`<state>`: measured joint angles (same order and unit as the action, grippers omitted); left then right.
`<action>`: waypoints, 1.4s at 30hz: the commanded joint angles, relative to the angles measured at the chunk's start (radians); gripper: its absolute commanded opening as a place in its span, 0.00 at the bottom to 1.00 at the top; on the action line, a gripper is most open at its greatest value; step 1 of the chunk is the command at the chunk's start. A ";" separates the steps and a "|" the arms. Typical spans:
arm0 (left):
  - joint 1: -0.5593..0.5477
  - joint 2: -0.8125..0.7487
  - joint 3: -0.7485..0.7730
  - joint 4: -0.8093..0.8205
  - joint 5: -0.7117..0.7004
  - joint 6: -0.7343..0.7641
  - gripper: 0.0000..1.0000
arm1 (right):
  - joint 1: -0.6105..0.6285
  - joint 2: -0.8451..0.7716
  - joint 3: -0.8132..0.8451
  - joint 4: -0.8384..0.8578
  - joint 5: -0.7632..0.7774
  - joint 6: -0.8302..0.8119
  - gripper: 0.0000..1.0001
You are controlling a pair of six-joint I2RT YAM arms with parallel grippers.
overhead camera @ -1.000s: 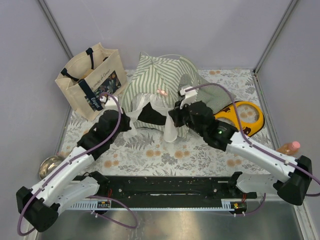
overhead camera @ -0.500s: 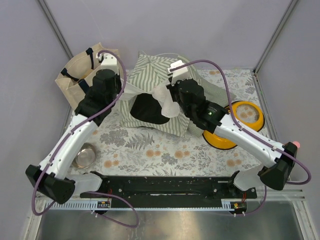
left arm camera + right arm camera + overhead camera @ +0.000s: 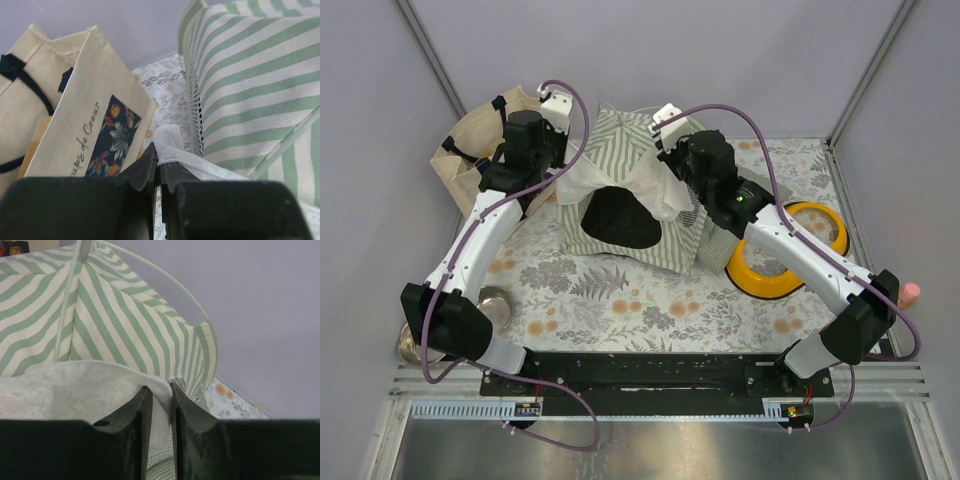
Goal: Set up the pet tent
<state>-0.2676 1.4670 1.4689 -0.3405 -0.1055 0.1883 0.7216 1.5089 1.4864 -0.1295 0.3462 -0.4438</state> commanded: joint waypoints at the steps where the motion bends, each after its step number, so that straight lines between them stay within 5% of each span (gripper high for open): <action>1: 0.041 0.030 0.083 0.071 0.240 0.039 0.08 | -0.022 0.054 0.103 -0.051 -0.159 -0.030 0.33; 11: 0.129 0.041 0.053 0.023 0.535 0.005 0.53 | -0.045 0.048 0.035 -0.140 -0.210 0.116 0.66; 19: 0.221 0.039 0.019 0.001 0.668 -0.067 0.59 | -0.122 -0.048 -0.066 -0.183 -0.210 0.237 0.82; 23: 0.258 0.044 0.013 -0.005 0.740 -0.096 0.59 | -0.183 -0.096 -0.103 -0.220 -0.370 0.318 0.84; 32: 0.266 0.036 0.021 -0.015 0.587 -0.165 0.64 | -0.264 -0.125 -0.149 -0.289 -0.558 0.438 0.84; 42: 0.268 0.003 0.033 -0.055 0.391 -0.248 0.74 | -0.286 -0.194 -0.078 -0.369 -0.366 0.625 0.84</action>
<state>-0.0067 1.5143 1.4788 -0.4053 0.4126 0.0017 0.4423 1.3861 1.3312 -0.4641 -0.1204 0.0742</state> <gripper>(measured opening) 0.729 0.842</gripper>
